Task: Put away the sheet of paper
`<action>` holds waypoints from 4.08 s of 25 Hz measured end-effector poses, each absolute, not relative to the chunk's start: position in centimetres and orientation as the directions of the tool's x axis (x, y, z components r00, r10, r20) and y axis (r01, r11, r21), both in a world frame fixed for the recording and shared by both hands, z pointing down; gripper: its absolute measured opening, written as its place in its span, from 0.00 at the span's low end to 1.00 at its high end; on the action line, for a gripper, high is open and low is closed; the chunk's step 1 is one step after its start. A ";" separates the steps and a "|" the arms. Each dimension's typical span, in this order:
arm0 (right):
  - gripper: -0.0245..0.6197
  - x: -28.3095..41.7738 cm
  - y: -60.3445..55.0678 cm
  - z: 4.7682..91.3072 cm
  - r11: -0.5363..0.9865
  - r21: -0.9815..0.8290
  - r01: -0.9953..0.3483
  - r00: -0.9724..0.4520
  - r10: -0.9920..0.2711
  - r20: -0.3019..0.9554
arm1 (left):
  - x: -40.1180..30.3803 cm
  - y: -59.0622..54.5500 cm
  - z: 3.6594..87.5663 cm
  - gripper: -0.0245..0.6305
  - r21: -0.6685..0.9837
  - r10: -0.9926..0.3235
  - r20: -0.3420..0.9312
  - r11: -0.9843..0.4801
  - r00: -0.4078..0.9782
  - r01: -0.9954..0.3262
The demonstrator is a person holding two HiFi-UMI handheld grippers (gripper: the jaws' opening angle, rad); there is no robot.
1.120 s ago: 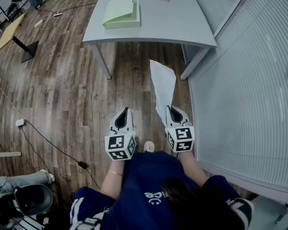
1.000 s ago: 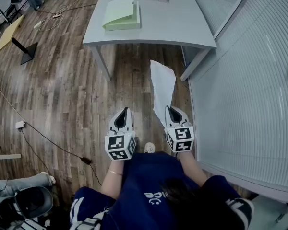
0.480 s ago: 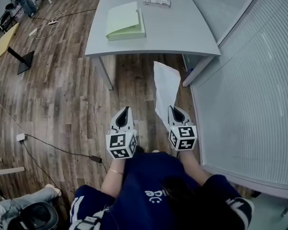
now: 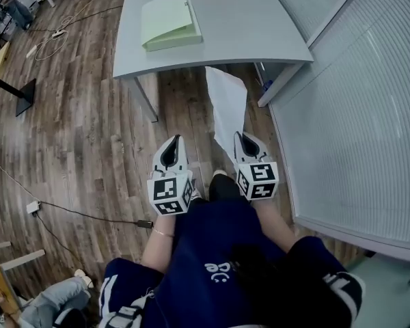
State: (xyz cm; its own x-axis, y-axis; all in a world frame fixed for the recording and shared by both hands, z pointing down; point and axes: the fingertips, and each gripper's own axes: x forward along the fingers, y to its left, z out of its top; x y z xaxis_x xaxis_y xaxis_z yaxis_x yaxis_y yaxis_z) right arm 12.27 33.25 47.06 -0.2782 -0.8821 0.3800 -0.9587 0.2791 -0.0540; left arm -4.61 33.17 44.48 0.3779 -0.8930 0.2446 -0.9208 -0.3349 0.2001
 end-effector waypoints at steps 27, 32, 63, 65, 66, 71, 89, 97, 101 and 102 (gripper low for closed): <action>0.05 17.4 8.1 45.9 0.371 -0.081 -0.925 -0.376 -0.868 0.326 | -1.8 10.5 45.3 0.05 0.126 -0.933 0.319 -0.134 0.168 -0.983; 0.05 19.7 4.6 45.1 0.379 -0.092 -0.921 -0.389 -0.868 0.311 | 0.6 7.7 45.2 0.05 0.127 -0.934 0.319 -0.125 0.160 -0.984; 0.05 18.8 -12.4 45.6 0.167 -0.083 -0.982 -0.186 -0.918 0.350 | -2.8 -10.1 47.7 0.11 0.008 -0.871 0.411 -0.292 0.269 -0.956; 0.05 18.7 -13.2 45.8 0.143 -0.080 -0.987 -0.162 -0.920 0.356 | -2.6 -11.1 48.3 0.17 -0.012 -0.850 0.434 -0.337 0.299 -0.941; 0.05 18.7 -13.6 45.8 0.129 -0.079 -0.988 -0.149 -0.922 0.357 | -2.5 -11.5 48.7 0.19 -0.017 -0.835 0.451 -0.362 0.316 -0.932; 0.05 18.9 -15.2 45.4 0.058 -0.073 -0.996 -0.079 -0.934 0.348 | -2.1 -13.1 50.0 0.29 -0.051 -0.759 0.521 -0.484 0.390 -0.873; 0.05 20.2 -18.7 42.9 0.037 -0.103 -0.994 -0.067 -0.950 0.306 | 1.5 -15.8 51.7 0.32 -0.387 -0.695 0.651 -0.649 0.303 -0.655; 0.05 20.6 -20.2 43.7 0.083 -0.118 -0.990 -0.116 -0.942 0.315 | 2.3 -16.7 52.1 0.31 -0.385 -0.683 0.674 -0.651 0.284 -0.654; 0.05 20.7 -21.2 44.2 0.113 -0.124 -0.986 -0.148 -0.936 0.320 | 2.7 -17.3 50.8 0.24 -0.361 -0.703 0.646 -0.626 0.298 -0.692; 0.05 20.7 -21.5 44.3 0.120 -0.125 -0.985 -0.154 -0.935 0.321 | 2.7 -17.5 50.3 0.22 -0.355 -0.712 0.634 -0.615 0.302 -0.704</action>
